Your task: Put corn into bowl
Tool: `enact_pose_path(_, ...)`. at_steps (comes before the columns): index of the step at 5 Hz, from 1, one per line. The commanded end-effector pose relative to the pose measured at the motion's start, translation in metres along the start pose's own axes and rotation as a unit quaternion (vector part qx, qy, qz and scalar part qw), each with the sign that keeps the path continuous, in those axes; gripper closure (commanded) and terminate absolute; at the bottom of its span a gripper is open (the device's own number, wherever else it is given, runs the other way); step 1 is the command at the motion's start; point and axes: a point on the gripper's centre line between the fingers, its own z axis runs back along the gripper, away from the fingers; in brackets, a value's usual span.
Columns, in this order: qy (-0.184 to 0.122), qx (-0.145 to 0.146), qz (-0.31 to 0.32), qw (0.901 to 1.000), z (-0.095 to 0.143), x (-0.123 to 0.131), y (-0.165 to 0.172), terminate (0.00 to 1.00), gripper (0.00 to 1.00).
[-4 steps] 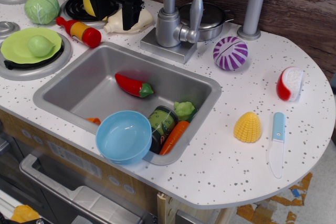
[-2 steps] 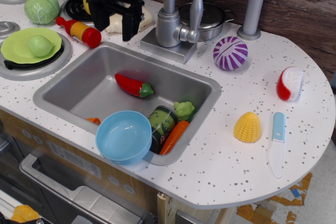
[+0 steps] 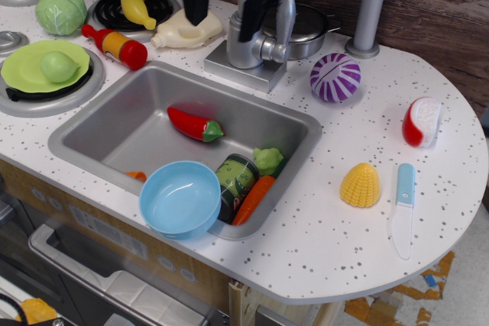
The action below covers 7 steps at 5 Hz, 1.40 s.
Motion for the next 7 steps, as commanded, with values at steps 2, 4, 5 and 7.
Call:
enact_pose_path(2,-0.035,-0.037,-0.029,0.9983,0.025,-0.031,-0.113,0.0,0.0)
enact_pose_path(4,-0.017,-0.076,-0.065,0.9948,-0.012,-0.043,-0.155,0.0,0.0)
enact_pose_path(5,-0.033,-0.074,-0.075,0.9939,-0.032,-0.044,-0.165,0.0,0.0)
enact_pose_path(7,-0.042,-0.067,-0.083,0.9934,-0.062,-0.036,-0.167,0.0,0.0)
